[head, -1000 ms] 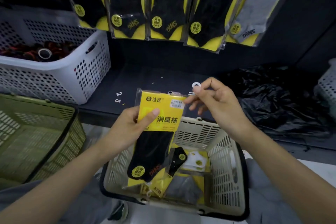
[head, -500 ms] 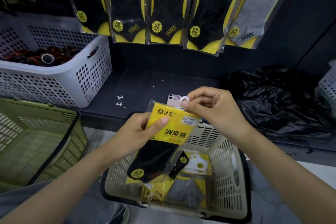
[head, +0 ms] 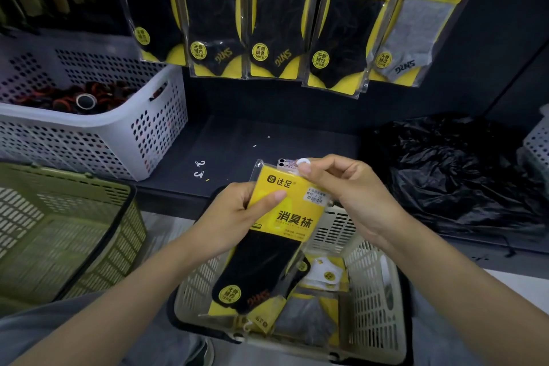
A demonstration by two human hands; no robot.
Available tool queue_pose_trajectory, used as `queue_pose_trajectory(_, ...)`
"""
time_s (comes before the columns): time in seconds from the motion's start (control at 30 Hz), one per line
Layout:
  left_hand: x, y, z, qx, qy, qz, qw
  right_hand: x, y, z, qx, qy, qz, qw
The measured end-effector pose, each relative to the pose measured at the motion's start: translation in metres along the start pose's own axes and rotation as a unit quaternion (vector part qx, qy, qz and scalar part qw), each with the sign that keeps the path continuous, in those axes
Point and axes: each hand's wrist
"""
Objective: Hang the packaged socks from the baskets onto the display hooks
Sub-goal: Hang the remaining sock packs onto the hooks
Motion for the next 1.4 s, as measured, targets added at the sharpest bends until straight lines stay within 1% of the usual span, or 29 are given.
queue_pose_trajectory(0.17, 0.006, 0.005, 0.002, -0.025, 0.011, -0.004, 1.000, 0.004, -0.003, -0.008, -0.015, 0.010, -0.015, 1.000)
queue_pose_trajectory(0.27, 0.011, 0.010, 0.005, -0.017, 0.037, 0.003, 0.999, 0.005, -0.001, -0.010, 0.014, 0.011, -0.015, 1.000)
queue_pose_trajectory(0.4, 0.028, 0.029, 0.013, -0.043, 0.077, 0.015, 0.996, 0.002, -0.001, -0.015, 0.057, 0.019, 0.001, 0.998)
queue_pose_trajectory(0.5, 0.050, 0.053, 0.029, -0.054, 0.065, 0.027, 0.996, 0.005, -0.011, -0.025, 0.084, 0.080, -0.002, 0.993)
queue_pose_trajectory(0.63, 0.096, 0.096, 0.045, -0.063, 0.040, 0.054, 0.996, 0.025, -0.056, -0.060, 0.113, 0.182, -0.066, 0.975)
queue_pose_trajectory(0.77, 0.150, 0.139, 0.064, 0.009, -0.017, 0.041, 0.999, 0.057, -0.121, -0.109, 0.092, 0.276, -0.123, 0.949)
queue_pose_trajectory(0.83, 0.173, 0.157, 0.076, 0.029, -0.018, 0.049, 0.998, 0.073, -0.147, -0.129, 0.068, 0.318, -0.139, 0.935)
queue_pose_trajectory(0.9, 0.194, 0.172, 0.088, 0.018, -0.018, 0.061, 0.998, 0.088, -0.166, -0.144, 0.052, 0.346, -0.146, 0.925)
queue_pose_trajectory(1.07, 0.226, 0.185, 0.107, -0.027, 0.004, 0.063, 0.998, 0.124, -0.193, -0.167, -0.008, 0.357, -0.164, 0.920)
queue_pose_trajectory(1.27, 0.246, 0.180, 0.103, -0.048, 0.033, 0.070, 0.996, 0.156, -0.192, -0.179, -0.054, 0.316, -0.149, 0.936)
queue_pose_trajectory(1.33, 0.249, 0.171, 0.101, -0.043, 0.029, 0.057, 0.997, 0.164, -0.188, -0.182, -0.055, 0.330, -0.139, 0.932)
queue_pose_trajectory(1.4, 0.251, 0.159, 0.099, -0.041, 0.023, 0.038, 0.998, 0.168, -0.181, -0.183, -0.046, 0.360, -0.118, 0.924)
Point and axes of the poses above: each hand's wrist, its own x-axis towards the middle knuckle, its own z-axis out of the palm, y = z × x, and after that the axes turned 1 degree about y, right-handed
